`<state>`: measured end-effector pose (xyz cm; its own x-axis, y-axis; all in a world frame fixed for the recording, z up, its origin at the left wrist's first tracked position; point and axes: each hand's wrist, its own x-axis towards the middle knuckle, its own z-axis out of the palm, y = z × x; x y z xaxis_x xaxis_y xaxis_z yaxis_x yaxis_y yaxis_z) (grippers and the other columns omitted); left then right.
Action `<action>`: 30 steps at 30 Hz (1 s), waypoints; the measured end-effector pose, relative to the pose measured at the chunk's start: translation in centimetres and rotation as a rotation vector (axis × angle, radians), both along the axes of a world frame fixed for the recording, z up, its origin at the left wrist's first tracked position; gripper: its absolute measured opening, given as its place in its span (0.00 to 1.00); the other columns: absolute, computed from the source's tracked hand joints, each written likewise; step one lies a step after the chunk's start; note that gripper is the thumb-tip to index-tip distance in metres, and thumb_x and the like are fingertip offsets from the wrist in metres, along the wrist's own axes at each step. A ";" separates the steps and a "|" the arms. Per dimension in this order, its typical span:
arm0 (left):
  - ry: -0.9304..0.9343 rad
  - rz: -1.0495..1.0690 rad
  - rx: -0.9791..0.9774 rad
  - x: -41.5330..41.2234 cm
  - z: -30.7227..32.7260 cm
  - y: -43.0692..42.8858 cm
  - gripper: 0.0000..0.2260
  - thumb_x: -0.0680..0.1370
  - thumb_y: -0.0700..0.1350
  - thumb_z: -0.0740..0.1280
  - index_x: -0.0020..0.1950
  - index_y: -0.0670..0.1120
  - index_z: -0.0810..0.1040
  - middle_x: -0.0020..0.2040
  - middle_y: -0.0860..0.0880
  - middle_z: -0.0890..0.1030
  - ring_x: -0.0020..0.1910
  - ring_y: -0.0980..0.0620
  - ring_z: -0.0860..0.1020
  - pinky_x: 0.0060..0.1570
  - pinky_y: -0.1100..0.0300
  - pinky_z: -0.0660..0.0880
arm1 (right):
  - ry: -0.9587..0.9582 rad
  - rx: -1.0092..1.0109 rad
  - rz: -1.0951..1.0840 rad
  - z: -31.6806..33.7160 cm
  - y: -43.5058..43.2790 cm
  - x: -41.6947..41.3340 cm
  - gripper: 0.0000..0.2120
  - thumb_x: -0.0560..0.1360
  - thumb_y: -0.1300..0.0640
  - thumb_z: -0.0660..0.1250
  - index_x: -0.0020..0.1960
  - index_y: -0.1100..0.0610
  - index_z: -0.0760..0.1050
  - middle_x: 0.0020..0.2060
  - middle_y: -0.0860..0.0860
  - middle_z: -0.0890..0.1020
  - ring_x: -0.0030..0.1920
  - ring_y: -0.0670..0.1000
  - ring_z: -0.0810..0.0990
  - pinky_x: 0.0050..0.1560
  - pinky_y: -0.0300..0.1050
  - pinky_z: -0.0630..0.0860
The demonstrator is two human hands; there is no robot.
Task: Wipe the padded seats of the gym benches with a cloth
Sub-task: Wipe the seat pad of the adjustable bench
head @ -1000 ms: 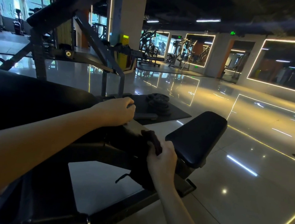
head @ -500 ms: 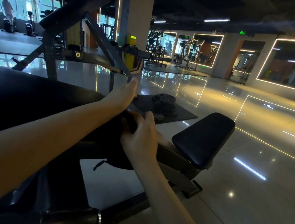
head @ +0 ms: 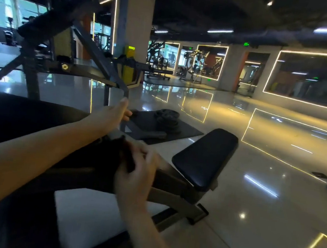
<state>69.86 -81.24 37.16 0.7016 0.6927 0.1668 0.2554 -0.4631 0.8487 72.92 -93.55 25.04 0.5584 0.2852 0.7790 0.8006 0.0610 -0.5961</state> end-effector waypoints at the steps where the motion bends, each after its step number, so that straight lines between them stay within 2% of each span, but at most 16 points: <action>1: 0.119 -0.007 0.085 0.2 -0.1 -0.2 0.20 0.85 0.55 0.48 0.55 0.49 0.78 0.62 0.44 0.78 0.63 0.45 0.74 0.69 0.49 0.66 | -0.062 -0.016 0.032 0.3 0.1 -0.7 0.17 0.79 0.47 0.62 0.66 0.49 0.76 0.54 0.49 0.71 0.55 0.41 0.69 0.58 0.29 0.65; 3: 0.345 -0.029 0.283 0.7 -0.1 -1.1 0.16 0.85 0.51 0.53 0.64 0.46 0.76 0.64 0.45 0.76 0.60 0.48 0.74 0.63 0.54 0.68 | -0.176 -0.086 0.042 0.0 0.0 -0.4 0.22 0.81 0.43 0.58 0.70 0.50 0.73 0.56 0.51 0.70 0.56 0.47 0.70 0.56 0.35 0.70; 4: 0.387 -0.049 0.328 0.9 -0.2 -1.7 0.15 0.84 0.50 0.56 0.66 0.46 0.75 0.61 0.47 0.76 0.57 0.50 0.73 0.58 0.57 0.68 | -0.233 -0.100 0.044 -0.4 -0.3 0.1 0.22 0.81 0.42 0.58 0.71 0.51 0.72 0.56 0.53 0.70 0.55 0.48 0.70 0.54 0.39 0.72; 7: 0.472 -0.151 0.418 1.3 -0.5 -2.9 0.14 0.83 0.52 0.58 0.65 0.50 0.76 0.54 0.53 0.76 0.53 0.56 0.73 0.52 0.60 0.66 | -0.380 -0.049 0.043 -1.6 -1.2 2.4 0.20 0.84 0.46 0.56 0.70 0.54 0.72 0.55 0.56 0.73 0.53 0.51 0.73 0.47 0.43 0.75; 10: 0.622 -0.235 0.457 2.7 -1.1 -3.3 0.15 0.83 0.52 0.58 0.65 0.50 0.78 0.57 0.52 0.78 0.56 0.54 0.75 0.58 0.58 0.70 | -0.486 -0.009 0.015 -2.8 -1.9 4.6 0.17 0.83 0.53 0.60 0.67 0.59 0.77 0.51 0.58 0.77 0.48 0.53 0.75 0.42 0.40 0.75; 13: 0.748 -0.311 0.504 3.2 -1.3 -3.9 0.14 0.82 0.50 0.60 0.63 0.50 0.80 0.62 0.52 0.78 0.59 0.54 0.75 0.64 0.57 0.68 | -0.509 -0.051 0.004 -6.0 -3.6 8.5 0.14 0.81 0.57 0.65 0.66 0.57 0.79 0.50 0.57 0.79 0.47 0.54 0.77 0.41 0.43 0.75; 16: 0.820 -0.350 0.511 3.2 -1.2 -4.1 0.14 0.82 0.50 0.60 0.66 0.55 0.77 0.66 0.55 0.76 0.63 0.55 0.72 0.68 0.56 0.66 | -0.382 -0.204 -0.097 -10.8 -5.9 13.8 0.13 0.82 0.55 0.62 0.65 0.53 0.76 0.51 0.53 0.77 0.49 0.52 0.77 0.46 0.43 0.75; 19: 0.864 -0.353 0.521 3.3 -1.3 -4.1 0.15 0.83 0.48 0.58 0.69 0.56 0.74 0.69 0.54 0.73 0.66 0.54 0.71 0.70 0.54 0.64 | 0.075 -0.222 -0.230 -13.4 -7.0 17.2 0.14 0.80 0.51 0.58 0.61 0.55 0.74 0.53 0.51 0.73 0.50 0.54 0.78 0.47 0.43 0.72; 21: 0.857 -0.344 0.520 3.5 -1.4 -4.0 0.15 0.83 0.47 0.57 0.69 0.56 0.73 0.70 0.53 0.72 0.67 0.54 0.70 0.71 0.53 0.64 | 0.423 -0.183 -0.260 -12.6 -6.4 18.3 0.10 0.81 0.55 0.61 0.60 0.57 0.74 0.55 0.53 0.72 0.52 0.56 0.77 0.48 0.43 0.67; 23: 0.794 -0.300 0.518 3.7 -1.7 -3.5 0.14 0.83 0.48 0.57 0.67 0.58 0.74 0.70 0.53 0.72 0.64 0.55 0.71 0.70 0.53 0.65 | 0.600 -0.167 -0.269 -11.1 -5.6 18.6 0.07 0.81 0.59 0.63 0.58 0.55 0.73 0.57 0.55 0.72 0.50 0.52 0.74 0.48 0.43 0.66; 25: 0.760 -0.259 0.529 3.8 -2.0 -3.2 0.13 0.83 0.50 0.58 0.65 0.60 0.75 0.70 0.54 0.72 0.63 0.55 0.72 0.69 0.51 0.67 | 0.601 -0.125 -0.246 -10.0 -5.1 17.6 0.06 0.80 0.58 0.64 0.56 0.52 0.74 0.58 0.54 0.72 0.48 0.45 0.72 0.45 0.38 0.66; 27: 0.839 -0.275 0.556 4.0 -2.1 -3.3 0.14 0.83 0.51 0.57 0.66 0.61 0.74 0.70 0.55 0.72 0.65 0.55 0.71 0.69 0.53 0.66 | 0.526 -0.106 -0.157 -9.3 -4.7 15.4 0.05 0.80 0.57 0.64 0.56 0.51 0.75 0.57 0.51 0.72 0.48 0.36 0.71 0.44 0.27 0.66; 30: 0.939 -0.342 0.568 5.3 -2.1 -4.0 0.16 0.83 0.51 0.57 0.70 0.57 0.73 0.70 0.55 0.72 0.68 0.53 0.70 0.68 0.56 0.64 | 0.291 -0.048 -0.067 -8.1 -4.3 12.4 0.04 0.79 0.57 0.66 0.54 0.53 0.78 0.54 0.51 0.74 0.52 0.30 0.70 0.49 0.21 0.65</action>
